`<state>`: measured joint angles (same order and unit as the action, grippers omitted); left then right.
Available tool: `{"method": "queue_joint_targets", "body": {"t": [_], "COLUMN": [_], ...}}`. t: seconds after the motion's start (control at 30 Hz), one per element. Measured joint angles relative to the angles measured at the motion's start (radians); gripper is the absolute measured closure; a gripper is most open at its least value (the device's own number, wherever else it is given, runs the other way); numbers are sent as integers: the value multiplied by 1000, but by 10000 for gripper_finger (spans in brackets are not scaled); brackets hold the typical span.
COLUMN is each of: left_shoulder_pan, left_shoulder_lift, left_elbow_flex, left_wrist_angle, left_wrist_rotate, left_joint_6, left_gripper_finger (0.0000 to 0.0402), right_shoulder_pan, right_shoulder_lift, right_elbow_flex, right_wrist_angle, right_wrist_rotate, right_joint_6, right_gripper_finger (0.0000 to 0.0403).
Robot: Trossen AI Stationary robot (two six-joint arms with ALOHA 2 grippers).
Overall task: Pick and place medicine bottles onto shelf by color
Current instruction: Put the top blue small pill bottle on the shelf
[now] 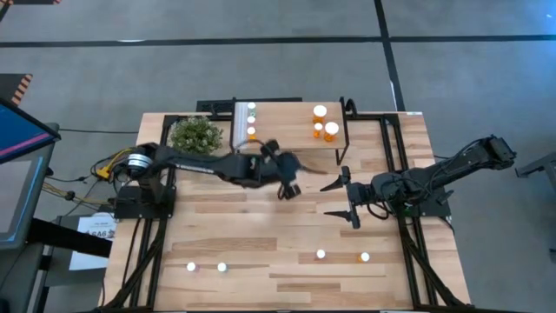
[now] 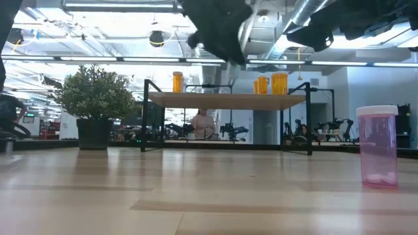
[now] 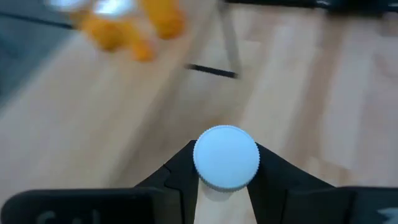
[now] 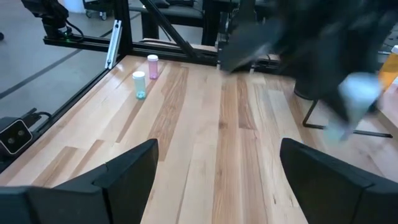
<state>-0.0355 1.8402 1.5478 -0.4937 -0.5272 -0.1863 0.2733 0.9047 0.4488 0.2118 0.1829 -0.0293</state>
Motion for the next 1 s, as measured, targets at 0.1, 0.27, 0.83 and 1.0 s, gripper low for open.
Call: {"method": "queue_joint_targets", "body": {"t": [0.1, 0.27, 0.83, 1.0], "left_shoulder_pan": [54, 175, 422, 445], "left_shoulder_lift": [-49, -96, -87, -87], "left_elbow_flex": [-1, 1, -2, -2], "left_wrist_angle": [-9, 52, 109, 110], "left_wrist_rotate": [-12, -11, -5, 57], "left_joint_6": [-6, -71, -132, -53], "left_gripper_finger": [305, 305, 305, 305], "right_shoulder_pan": [1, 2, 1, 0], "right_shoulder_lift": [0, 0, 0, 0], "right_elbow_flex": [0, 0, 0, 0], "right_wrist_angle": [-3, 6, 16, 16], "right_wrist_rotate": [-1, -2, -2, -2], "right_joint_6": [2, 3, -3, -6], "right_gripper_finger": [46, 46, 46, 46]}}
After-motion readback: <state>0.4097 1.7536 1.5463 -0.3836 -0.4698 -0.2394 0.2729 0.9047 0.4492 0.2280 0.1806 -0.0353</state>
